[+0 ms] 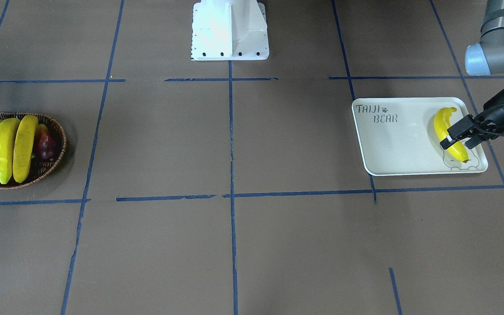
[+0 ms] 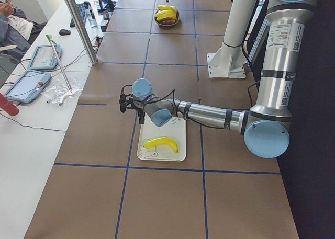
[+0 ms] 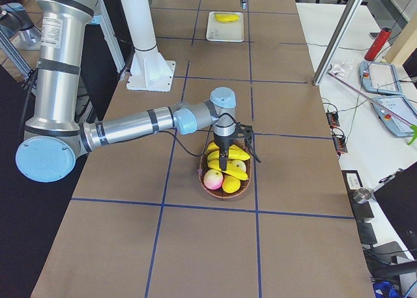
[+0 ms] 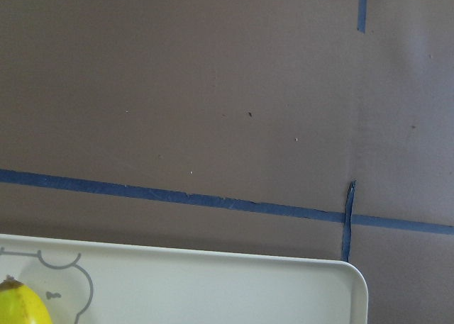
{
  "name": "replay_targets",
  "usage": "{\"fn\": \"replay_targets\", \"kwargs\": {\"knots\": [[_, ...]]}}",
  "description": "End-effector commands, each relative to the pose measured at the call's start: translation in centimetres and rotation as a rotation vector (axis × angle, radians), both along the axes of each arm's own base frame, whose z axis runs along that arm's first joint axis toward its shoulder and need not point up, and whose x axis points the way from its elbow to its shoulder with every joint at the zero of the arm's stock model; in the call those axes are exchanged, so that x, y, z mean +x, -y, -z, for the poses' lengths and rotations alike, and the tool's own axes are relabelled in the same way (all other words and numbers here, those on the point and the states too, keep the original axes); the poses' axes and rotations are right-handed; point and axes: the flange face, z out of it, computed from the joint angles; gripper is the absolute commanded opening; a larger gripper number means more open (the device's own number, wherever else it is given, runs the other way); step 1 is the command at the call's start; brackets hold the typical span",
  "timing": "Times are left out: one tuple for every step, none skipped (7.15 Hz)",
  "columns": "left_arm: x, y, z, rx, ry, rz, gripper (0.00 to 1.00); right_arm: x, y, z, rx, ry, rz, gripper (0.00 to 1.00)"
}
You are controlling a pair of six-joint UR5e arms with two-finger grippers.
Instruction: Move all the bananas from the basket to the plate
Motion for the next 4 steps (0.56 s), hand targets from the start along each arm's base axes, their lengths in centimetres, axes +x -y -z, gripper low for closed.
{"fn": "replay_targets", "kwargs": {"knots": [[0.0, -0.1, 0.3, 0.005, -0.003, -0.002, 1.00, -1.7, -0.3, -0.9, -0.018, 0.026, -0.047, 0.99], [0.0, -0.1, 0.3, 0.007, -0.004, -0.002, 1.00, -2.6, -0.5, -1.0, -0.015, 0.009, -0.039, 0.99], [0.0, -0.1, 0.3, 0.008, -0.003, -0.003, 1.00, -3.8, -0.7, -0.9, -0.021, 0.006, -0.032, 0.99], [0.1, -0.1, 0.4, 0.010, -0.004, -0.004, 1.00, -3.9, -0.8, -1.3, -0.013, -0.016, -0.025, 0.99]]}}
